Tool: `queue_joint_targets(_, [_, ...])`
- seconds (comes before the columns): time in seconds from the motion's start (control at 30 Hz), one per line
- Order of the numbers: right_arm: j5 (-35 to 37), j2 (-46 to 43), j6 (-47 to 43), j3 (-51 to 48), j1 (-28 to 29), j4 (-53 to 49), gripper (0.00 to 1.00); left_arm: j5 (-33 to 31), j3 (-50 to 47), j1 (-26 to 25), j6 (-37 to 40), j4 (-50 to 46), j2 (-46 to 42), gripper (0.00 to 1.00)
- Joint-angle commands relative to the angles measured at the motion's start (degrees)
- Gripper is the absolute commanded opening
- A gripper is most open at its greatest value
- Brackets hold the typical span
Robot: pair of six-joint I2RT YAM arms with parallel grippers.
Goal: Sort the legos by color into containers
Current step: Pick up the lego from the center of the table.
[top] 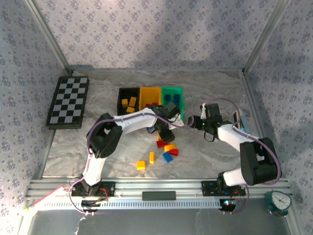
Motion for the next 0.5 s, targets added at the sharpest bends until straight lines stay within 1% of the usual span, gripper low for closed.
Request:
queue_joint_targets(0.0, [-0.02, -0.17, -0.25, 1.24, 0.36, -0.23, 0.64, -1.42, 3.32, -0.69, 2.07, -3.75, 1.28, 0.63])
queue_joint_targets(0.17, [-0.65, 0.32, 0.01, 1.33, 0.41, -0.08, 0.64, -6.56, 4.75, -1.89, 2.88, -5.03, 4.65, 0.63])
queue_joint_targets(0.27, [0.00, 0.53, -0.19, 1.52, 0.46, -0.56, 0.64, -6.58, 5.47, -1.98, 3.04, -5.04, 5.80, 0.63])
queue_joint_targets(0.37, [-0.31, 0.37, -0.17, 1.36, 0.42, -0.20, 0.64, -7.93, 7.18, -2.16, 3.14, -6.33, 7.18, 0.62])
queue_joint_targets(0.4, [-0.11, 0.35, -0.16, 1.26, 0.49, -0.13, 0.64, -8.33, 7.65, -2.15, 3.14, -6.74, 7.47, 0.60])
queue_joint_targets(0.47, [0.05, 0.61, -0.25, 1.55, 0.35, -0.59, 0.64, -7.91, 7.52, -2.16, 3.34, -6.20, 7.22, 0.53])
